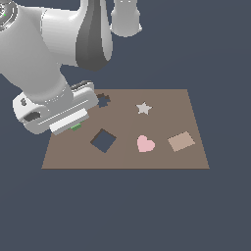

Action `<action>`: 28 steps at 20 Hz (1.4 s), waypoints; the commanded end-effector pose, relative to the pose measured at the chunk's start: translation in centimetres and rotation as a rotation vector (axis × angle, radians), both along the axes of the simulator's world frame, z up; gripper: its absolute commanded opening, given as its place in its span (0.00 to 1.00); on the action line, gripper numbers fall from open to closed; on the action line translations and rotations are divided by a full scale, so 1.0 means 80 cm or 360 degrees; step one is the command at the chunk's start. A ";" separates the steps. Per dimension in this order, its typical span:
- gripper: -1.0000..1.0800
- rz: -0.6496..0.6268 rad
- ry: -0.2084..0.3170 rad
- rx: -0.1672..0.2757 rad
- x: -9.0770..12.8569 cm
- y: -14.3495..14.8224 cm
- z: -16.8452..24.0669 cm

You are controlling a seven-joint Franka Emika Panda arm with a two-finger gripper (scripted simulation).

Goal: Insert a designated object into the corresponding slot on a board.

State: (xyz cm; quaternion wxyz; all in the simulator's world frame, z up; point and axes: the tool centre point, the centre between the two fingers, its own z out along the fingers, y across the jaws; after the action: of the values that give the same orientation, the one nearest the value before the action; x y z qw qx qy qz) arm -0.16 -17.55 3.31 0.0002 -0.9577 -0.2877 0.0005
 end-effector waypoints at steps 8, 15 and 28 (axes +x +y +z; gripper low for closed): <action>0.00 0.0262 -0.0001 0.0000 -0.004 0.021 0.002; 0.00 0.0630 -0.0002 -0.0001 -0.017 0.049 0.003; 0.00 0.1530 -0.0001 -0.0001 -0.072 0.098 0.007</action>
State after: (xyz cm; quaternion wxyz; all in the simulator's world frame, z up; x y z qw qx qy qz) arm -5.37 -10.02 3.85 0.0000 -0.7373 -0.6756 0.0003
